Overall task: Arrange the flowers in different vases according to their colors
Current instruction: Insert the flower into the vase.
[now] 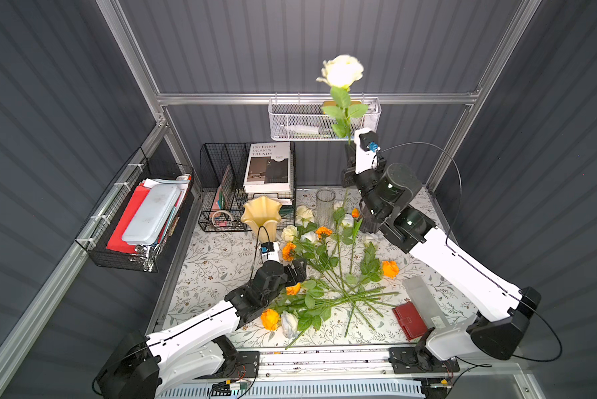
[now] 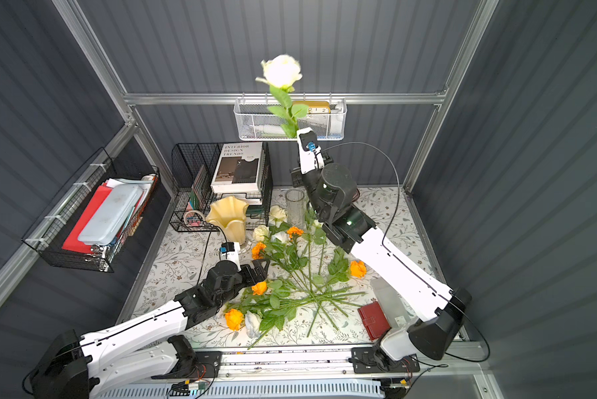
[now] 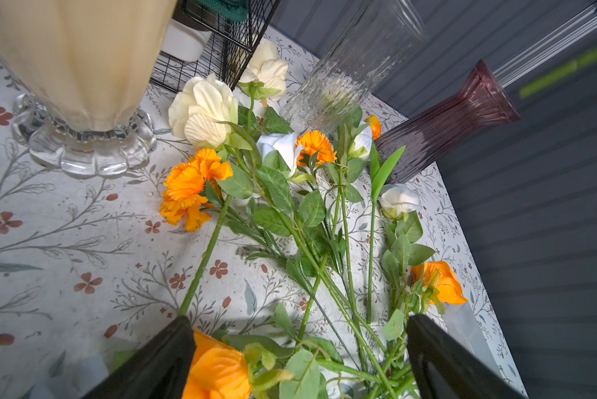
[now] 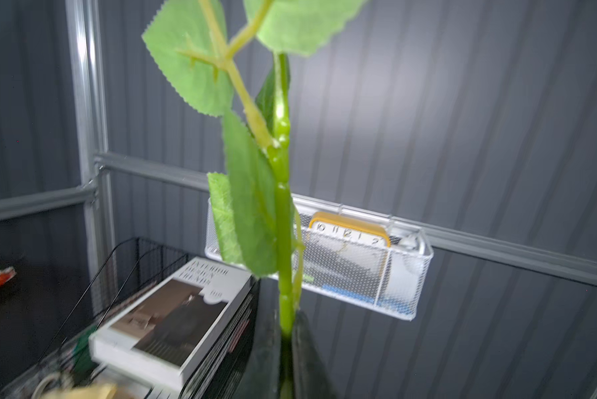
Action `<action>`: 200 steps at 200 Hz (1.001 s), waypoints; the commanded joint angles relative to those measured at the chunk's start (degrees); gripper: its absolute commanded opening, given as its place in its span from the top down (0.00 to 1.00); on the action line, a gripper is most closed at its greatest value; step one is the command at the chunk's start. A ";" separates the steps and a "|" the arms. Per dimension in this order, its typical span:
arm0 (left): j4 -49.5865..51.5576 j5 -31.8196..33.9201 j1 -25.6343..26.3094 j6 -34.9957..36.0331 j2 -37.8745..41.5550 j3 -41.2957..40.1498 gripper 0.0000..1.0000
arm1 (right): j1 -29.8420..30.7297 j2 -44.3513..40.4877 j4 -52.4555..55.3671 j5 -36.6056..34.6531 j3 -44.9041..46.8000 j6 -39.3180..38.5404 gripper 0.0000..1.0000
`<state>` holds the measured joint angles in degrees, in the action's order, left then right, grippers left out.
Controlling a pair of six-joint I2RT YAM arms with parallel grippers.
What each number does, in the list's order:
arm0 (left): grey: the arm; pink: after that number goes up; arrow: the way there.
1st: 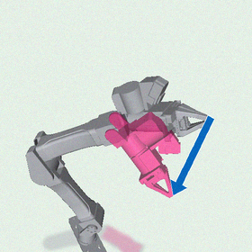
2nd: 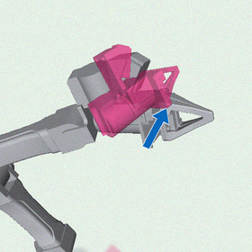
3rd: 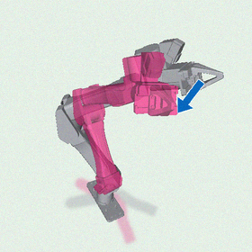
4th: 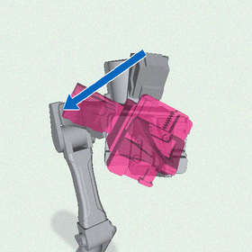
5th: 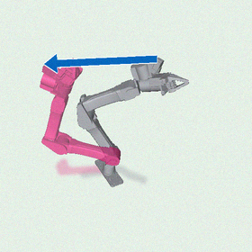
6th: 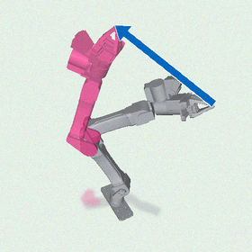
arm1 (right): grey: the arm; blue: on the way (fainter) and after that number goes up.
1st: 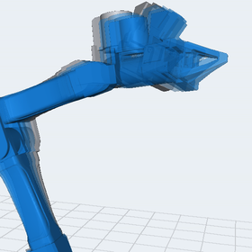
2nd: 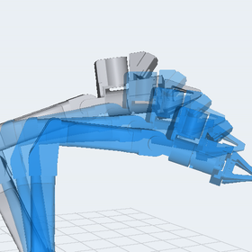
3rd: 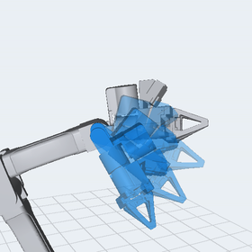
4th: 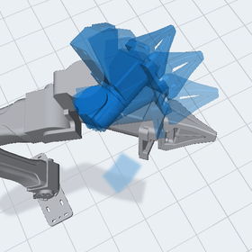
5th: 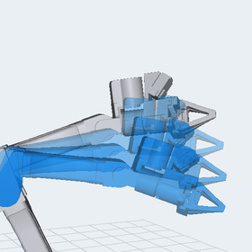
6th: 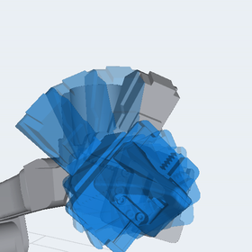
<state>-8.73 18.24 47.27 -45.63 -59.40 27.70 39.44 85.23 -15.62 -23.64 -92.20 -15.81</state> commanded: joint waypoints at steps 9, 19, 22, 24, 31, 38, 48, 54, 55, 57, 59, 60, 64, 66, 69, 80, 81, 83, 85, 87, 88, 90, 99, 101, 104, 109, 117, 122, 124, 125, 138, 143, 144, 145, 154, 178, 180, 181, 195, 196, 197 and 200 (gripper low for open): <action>-1.20 0.90 -0.16 1.97 -1.02 1.99 0.01 | -2.88 6.92 -12.98 -0.93 -4.17 4.81 1.00; -1.58 0.86 -0.12 2.17 -1.01 1.88 0.01 | -3.21 9.37 -14.08 -0.66 -5.52 4.65 1.00; -1.77 0.88 -0.15 2.20 -0.99 1.91 0.01 | -3.27 10.09 -14.51 -0.47 -5.85 4.44 1.00; -1.88 0.91 -0.13 2.21 -1.01 1.87 0.01 | -3.31 10.56 -14.90 -0.45 -6.05 4.18 1.00; -2.11 0.78 -0.11 2.15 -1.09 1.86 0.01 | -3.41 12.06 -15.89 -0.42 -6.75 3.58 1.00; -2.33 0.63 -0.13 2.24 -1.29 1.73 0.01 | -3.62 13.47 -15.94 -0.39 -7.68 3.22 1.00; -2.43 0.70 -0.16 2.23 -1.56 1.65 0.01 | -4.12 15.26 -15.61 -0.27 -8.79 3.52 1.00; -2.43 0.66 -0.16 2.26 -1.68 1.65 0.01 | -4.44 16.15 -15.46 0.17 -9.32 4.04 1.00; -2.47 0.66 -0.20 2.24 -1.73 1.61 0.01 | -4.54 16.26 -15.39 0.26 -9.36 4.12 1.00; -2.53 0.66 -0.23 2.22 -1.85 1.64 0.01 | -4.66 16.54 -15.29 0.37 -9.59 4.32 1.00; -2.52 0.66 -0.22 2.21 -1.97 1.63 0.01 | -4.82 16.81 -15.20 0.66 -9.64 4.44 1.00; -2.56 0.66 -0.19 2.21 -2.00 1.60 0.01 | -4.90 16.99 -15.17 0.72 -9.78 4.54 1.00; -2.66 0.59 -0.16 2.22 -2.04 1.64 0.01 | -5.04 17.54 -15.14 0.72 -9.98 4.75 1.00; -2.62 0.62 -0.16 2.21 -2.08 1.65 0.01 | -5.09 17.83 -15.14 0.77 -10.11 4.83 1.00; -2.62 0.66 -0.17 2.25 -2.21 1.73 0.01 | -5.20 18.23 -15.14 0.71 -10.19 4.88 1.00; -2.53 0.57 -0.17 2.37 -2.48 1.90 0.01 | -5.47 19.28 -14.98 0.82 -10.36 4.84 1.00; -2.53 0.57 -0.21 2.38 -2.52 1.91 0.01 | -5.45 19.36 -14.98 0.80 -10.36 4.83 1.00; -2.48 0.57 -0.17 2.38 -2.49 1.94 0.01 | -5.43 19.54 -14.90 0.75 -10.36 4.81 1.00; -2.44 0.57 -0.16 2.41 -2.59 1.94 0.01 | -5.43 19.71 -14.89 0.73 -10.30 4.82 1.00; -2.39 0.57 -0.18 2.39 -2.64 1.99 0.01 | -5.47 19.73 -14.88 0.71 -10.17 4.83 1.00; -2.37 0.57 -0.17 2.43 -2.65 2.00 0.01 | -5.47 19.73 -14.88 0.71 -10.17 4.83 1.00; -2.35 0.59 -0.16 2.46 -2.65 2.00 0.01 | -5.48 19.83 -14.84 0.74 -10.10 4.80 1.00; -2.39 0.66 -0.20 2.32 -2.62 1.99 0.01 | -5.56 20.14 -14.87 1.10 -9.17 4.91 1.00; -2.42 0.70 -0.21 2.35 -2.65 1.98 0.01 | -5.61 20.17 -14.92 1.08 -8.81 4.91 1.00; -2.49 0.76 -0.19 2.30 -2.52 1.89 0.01 | -5.60 20.22 -15.01 1.01 -8.45 4.93 1.00; -2.61 0.88 -0.16 2.28 -2.48 1.80 0.01 | -5.67 20.23 -15.35 0.81 -7.38 5.20 1.00; -2.94 0.94 -0.18 2.27 -2.65 1.60 0.01 | -5.79 20.08 -16.13 1.13 -5.39 5.82 1.00; -3.02 1.01 -0.16 2.26 -2.73 1.57 0.01 | -5.79 19.99 -16.65 1.31 -3.92 6.30 1.00; -3.04 1.03 -0.16 2.18 -2.74 1.54 0.01 | -5.78 19.91 -16.93 1.36 -3.35 6.36 1.00; -3.04 1.06 -0.16 2.19 -2.74 1.55 0.01 | -5.78 19.85 -17.05 1.38 -2.99 6.47 1.00; -3.22 1.23 -0.24 2.21 -2.94 1.56 0.01 | -5.78 19.33 -18.37 1.83 1.08 7.68 1.00; -3.39 1.19 -0.17 2.28 -2.98 1.50 0.01 | -5.80 19.11 -18.92 2.05 2.62 8.00 1.00; -3.39 1.27 -0.16 2.29 -3.00 1.49 0.01 | -5.79 19.06 -19.01 2.03 2.90 8.04 1.00; -3.44 1.27 -0.20 2.29 -2.96 1.48 0.01 | -5.78 18.99 -19.14 2.03 3.25 8.15 1.00; -3.82 1.19 -0.16 2.38 -2.85 1.39 0.01 | -5.84 18.43 -19.73 2.02 5.67 9.11 1.00; -4.74 1.16 -0.24 2.83 -2.59 1.10 0.01 | -5.87 17.26 -18.34 2.97 9.08 10.08 0.91; -4.65 1.24 -0.22 2.91 -2.64 1.16 0.01 | -5.87 17.08 -18.08 3.05 9.24 10.14 0.90; -4.60 1.26 -0.19 2.96 -2.60 1.19 0.01 | -5.87 16.99 -17.93 3.10 9.37 10.16 0.89; -4.21 1.53 -0.22 3.20 -2.75 1.56 0.01 | -5.87 15.93 -17.20 2.85 10.84 10.45 0.68; -4.20 1.54 -0.23 3.23 -2.79 1.56 0.01 | -5.87 15.84 -17.22 2.74 10.96 10.49 0.66; -4.19 1.54 -0.24 3.25 -2.86 1.56 0.01 | -5.87 15.75 -17.28 2.69 11.06 10.52 0.64; -4.19 1.54 -0.29 3.26 -2.86 1.59 0.01 | -5.91 15.56 -17.33 2.50 11.50 10.54 0.60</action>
<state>-12.21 18.81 47.27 -44.05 -62.08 28.03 33.69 104.49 -31.55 -21.21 -82.19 -6.92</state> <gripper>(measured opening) 0.992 0.248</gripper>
